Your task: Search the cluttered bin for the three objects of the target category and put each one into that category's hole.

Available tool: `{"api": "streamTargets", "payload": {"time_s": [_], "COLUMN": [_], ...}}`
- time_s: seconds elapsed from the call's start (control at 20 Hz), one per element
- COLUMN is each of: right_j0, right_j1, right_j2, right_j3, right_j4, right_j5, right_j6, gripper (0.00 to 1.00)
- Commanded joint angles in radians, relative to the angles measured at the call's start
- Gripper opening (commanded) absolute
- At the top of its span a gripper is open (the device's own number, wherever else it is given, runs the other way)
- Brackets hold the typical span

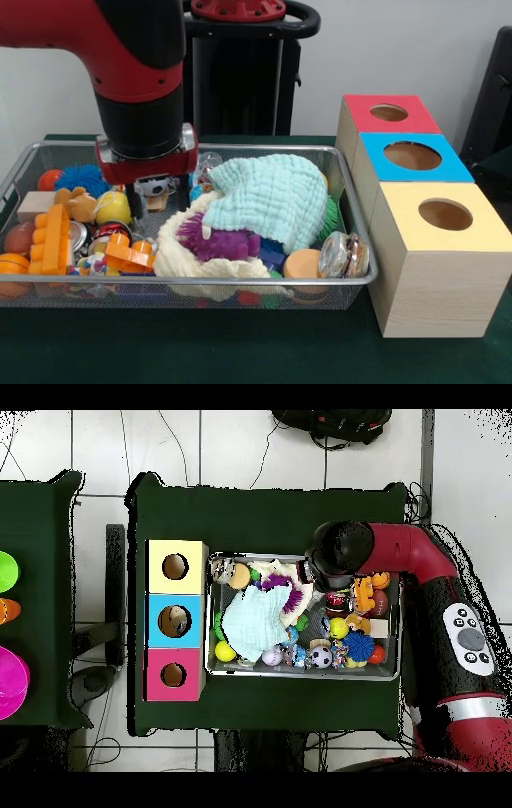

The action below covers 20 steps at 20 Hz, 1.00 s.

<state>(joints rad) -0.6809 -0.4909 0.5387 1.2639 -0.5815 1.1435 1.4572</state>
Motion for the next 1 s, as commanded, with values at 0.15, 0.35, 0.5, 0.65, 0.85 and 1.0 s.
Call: {"api": "streamTargets", "payload": {"time_s": [0.15, 0.35, 0.5, 0.65, 0.85, 1.0], "right_j0": [-0.065, -0.16, -0.244, -0.316, -0.389, -0.411], "right_j1": [-0.005, -0.098, -0.188, -0.263, -0.321, -0.31], "right_j2": [0.023, 0.04, 0.069, 0.106, 0.149, 0.164], "right_j3": [0.088, 0.259, 0.396, 0.508, 0.63, 0.68], "right_j4": [-0.043, -0.036, -0.023, -0.011, -0.028, -0.068], "right_j5": [0.012, -0.062, -0.111, -0.128, -0.201, -0.272], "right_j6": [-0.308, -0.35, -0.367, -0.368, -0.335, -0.282], "gripper": [1.0, 1.0, 1.0, 1.0, 1.0, 1.0]}}
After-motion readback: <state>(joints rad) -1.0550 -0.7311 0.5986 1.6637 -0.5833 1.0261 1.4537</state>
